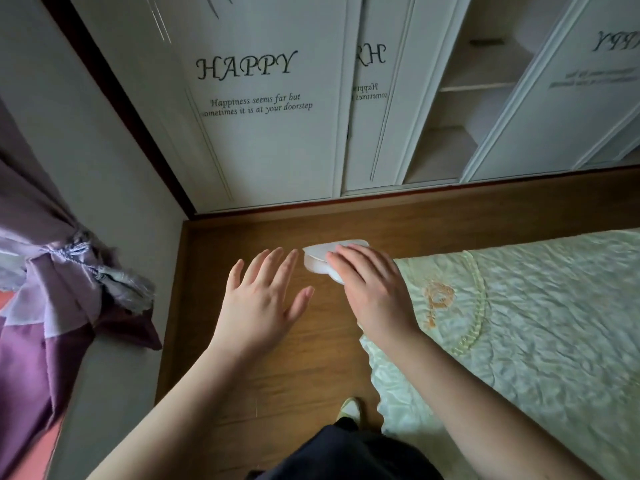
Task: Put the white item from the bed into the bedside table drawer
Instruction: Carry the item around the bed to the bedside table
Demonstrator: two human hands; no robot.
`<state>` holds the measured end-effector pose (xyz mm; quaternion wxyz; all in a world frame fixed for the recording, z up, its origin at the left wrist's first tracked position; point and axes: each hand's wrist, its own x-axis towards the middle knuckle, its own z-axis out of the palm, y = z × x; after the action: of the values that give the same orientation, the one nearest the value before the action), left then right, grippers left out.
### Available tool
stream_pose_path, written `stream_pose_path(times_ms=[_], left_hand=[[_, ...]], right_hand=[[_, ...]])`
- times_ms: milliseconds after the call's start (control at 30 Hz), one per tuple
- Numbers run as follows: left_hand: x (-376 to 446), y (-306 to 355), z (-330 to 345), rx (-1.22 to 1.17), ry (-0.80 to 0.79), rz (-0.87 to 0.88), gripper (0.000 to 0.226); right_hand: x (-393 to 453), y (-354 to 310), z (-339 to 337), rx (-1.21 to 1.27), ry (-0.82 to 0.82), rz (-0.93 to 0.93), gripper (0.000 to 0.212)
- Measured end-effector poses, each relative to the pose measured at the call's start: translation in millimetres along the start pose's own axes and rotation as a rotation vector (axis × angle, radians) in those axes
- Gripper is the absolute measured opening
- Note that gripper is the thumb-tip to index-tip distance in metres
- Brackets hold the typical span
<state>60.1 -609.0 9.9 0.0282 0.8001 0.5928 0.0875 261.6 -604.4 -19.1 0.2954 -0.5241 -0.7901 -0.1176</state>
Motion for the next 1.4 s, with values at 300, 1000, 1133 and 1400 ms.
stream_pose_path(times_ms=[300,1000,1133,1400], left_hand=[[94.4,-8.3,-4.0,0.015,-0.008,-0.002,0.068],[373.9,-164.5,10.3,0.019,-0.099,0.235,0.069],[429.9,-155.3,19.5,-0.021,-0.158,0.307,0.071],[563.0,-84.0,40.8,-0.021,-0.195,0.5,0.077]], right_hand=[[72.5,51.6,25.2,0.06,-0.052,-0.031,0.036],[284.9,120.0,176.7,-0.156,-0.177,0.194,0.047],[302.4,157.0,186.5,-0.214,-0.115,0.274,0.039],[326.0,258.9,211.5,-0.253,-0.037,0.4,0.054]])
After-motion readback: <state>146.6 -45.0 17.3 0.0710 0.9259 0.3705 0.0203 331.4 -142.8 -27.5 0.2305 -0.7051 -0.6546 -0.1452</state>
